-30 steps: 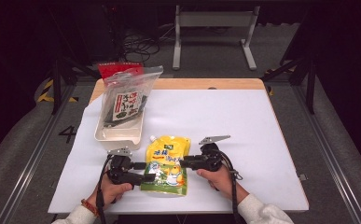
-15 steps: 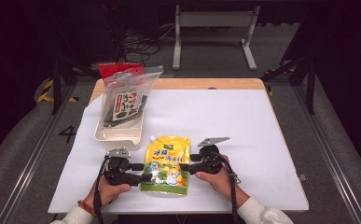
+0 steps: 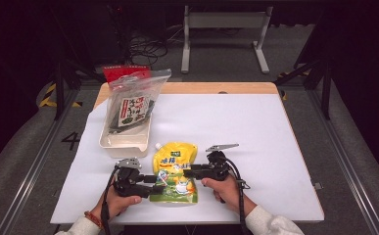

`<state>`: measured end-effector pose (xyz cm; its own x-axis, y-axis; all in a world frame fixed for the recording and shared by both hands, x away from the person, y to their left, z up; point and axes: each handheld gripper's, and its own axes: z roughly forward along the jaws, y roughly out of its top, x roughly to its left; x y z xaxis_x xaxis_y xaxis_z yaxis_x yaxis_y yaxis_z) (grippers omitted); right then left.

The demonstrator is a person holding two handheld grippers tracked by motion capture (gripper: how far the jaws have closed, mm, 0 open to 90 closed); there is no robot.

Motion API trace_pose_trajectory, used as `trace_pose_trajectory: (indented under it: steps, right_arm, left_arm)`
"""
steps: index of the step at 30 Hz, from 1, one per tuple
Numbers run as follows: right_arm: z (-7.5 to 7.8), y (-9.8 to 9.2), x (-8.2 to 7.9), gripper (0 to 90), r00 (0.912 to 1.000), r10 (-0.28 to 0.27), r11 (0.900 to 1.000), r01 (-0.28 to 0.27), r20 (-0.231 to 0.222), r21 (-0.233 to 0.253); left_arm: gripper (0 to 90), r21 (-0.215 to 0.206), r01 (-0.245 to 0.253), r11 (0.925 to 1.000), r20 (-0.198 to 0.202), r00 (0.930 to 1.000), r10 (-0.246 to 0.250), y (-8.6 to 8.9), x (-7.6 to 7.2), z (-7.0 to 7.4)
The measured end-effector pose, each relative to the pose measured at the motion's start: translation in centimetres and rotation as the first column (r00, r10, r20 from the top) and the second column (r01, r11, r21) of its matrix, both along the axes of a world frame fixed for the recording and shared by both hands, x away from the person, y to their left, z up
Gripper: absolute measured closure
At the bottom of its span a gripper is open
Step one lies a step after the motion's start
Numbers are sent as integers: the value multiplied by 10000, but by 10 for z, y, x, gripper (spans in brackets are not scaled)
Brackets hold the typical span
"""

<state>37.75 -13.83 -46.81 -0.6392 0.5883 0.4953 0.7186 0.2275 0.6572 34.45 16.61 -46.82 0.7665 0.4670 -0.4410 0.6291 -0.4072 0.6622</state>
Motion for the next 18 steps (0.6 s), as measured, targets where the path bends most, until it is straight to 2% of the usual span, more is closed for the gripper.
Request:
trace_pose_trajectory:
  steps: [4,7,8,12,13,14,17,18]
  right_arm:
    - [1,5,0,686,9994,232,9994,-225,267,-263]
    - [2,7,-1,749,9978,349,9988,-329,559,-365]
    - [2,7,-2,772,9971,397,9985,-371,655,-401]
    - [4,10,-5,817,9920,559,9970,-494,1131,-598]
    - [4,9,-6,826,9907,605,9968,-537,1218,-584]
    - [4,9,-7,841,9895,626,9969,-557,1303,-560]
    - [6,10,-10,858,9821,805,9954,-703,1703,-646]
    - [6,10,-10,858,9821,805,9954,-703,1703,-646]
  left_arm:
    - [422,-82,58,9999,-103,9999,-59,-1,1,0]
    - [410,-4,77,10000,-20,10000,-77,-1,0,0]
    - [397,97,86,9999,157,9998,-88,-1,1,1]
    - [357,172,-484,9987,498,9976,475,5,1,3]
    - [317,-17,-715,9974,387,9967,715,9,3,3]
    - [293,-38,-853,9964,338,9958,854,11,5,2]
    - [245,-61,-1047,9945,308,9940,1048,13,8,0]
    - [235,-61,-1047,9945,308,9940,1048,13,8,0]
